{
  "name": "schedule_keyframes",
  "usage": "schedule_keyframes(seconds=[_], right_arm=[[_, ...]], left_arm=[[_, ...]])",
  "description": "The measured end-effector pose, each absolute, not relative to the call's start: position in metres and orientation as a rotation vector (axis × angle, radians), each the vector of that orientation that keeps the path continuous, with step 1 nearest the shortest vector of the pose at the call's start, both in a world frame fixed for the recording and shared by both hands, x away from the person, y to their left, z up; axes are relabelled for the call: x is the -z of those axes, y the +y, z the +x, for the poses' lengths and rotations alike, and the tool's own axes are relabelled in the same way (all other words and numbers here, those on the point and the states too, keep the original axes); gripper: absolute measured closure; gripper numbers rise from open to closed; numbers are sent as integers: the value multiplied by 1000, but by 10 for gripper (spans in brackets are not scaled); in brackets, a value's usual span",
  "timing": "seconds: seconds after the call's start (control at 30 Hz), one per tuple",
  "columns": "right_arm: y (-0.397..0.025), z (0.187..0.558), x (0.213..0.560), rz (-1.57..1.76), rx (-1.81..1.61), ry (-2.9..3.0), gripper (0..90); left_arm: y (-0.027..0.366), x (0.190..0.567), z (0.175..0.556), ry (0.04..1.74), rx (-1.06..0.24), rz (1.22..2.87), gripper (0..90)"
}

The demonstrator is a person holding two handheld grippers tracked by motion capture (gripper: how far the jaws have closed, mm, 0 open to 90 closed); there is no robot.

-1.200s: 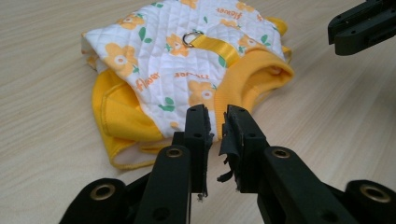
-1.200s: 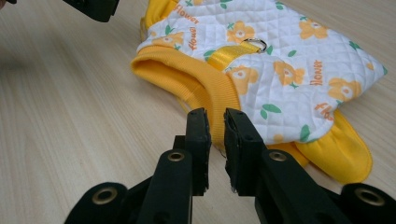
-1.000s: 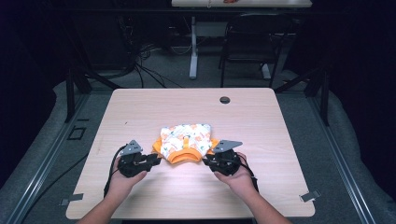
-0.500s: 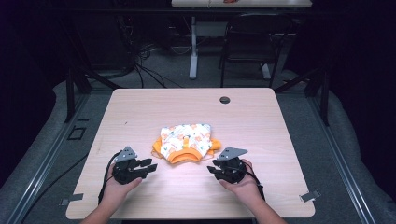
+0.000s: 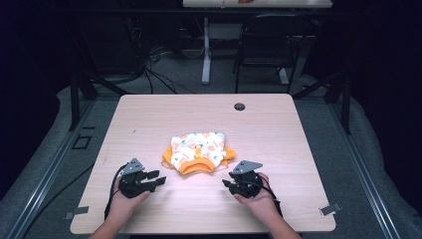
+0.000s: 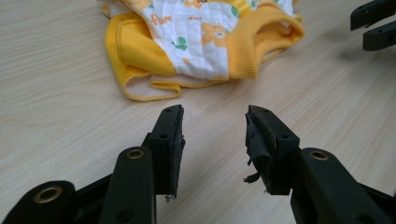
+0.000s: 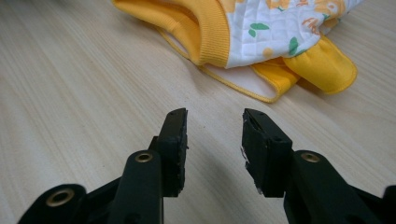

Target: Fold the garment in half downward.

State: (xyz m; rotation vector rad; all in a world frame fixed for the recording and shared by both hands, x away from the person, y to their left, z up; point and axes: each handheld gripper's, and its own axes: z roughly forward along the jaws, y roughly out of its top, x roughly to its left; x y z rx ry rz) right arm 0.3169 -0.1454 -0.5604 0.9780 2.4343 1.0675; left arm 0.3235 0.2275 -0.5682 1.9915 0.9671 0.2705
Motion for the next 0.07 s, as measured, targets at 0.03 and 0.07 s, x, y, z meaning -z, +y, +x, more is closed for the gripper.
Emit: schedule_keyframes(seconds=[0.03,0.07], right_arm=[[-144,318,562,970,-1051,2442,570],[-143,318,563,962,-1042,2450,568]], left_arm=[[227,570,324,953,-288,2019,554],[227,570,324,953,-288,2019,548]])
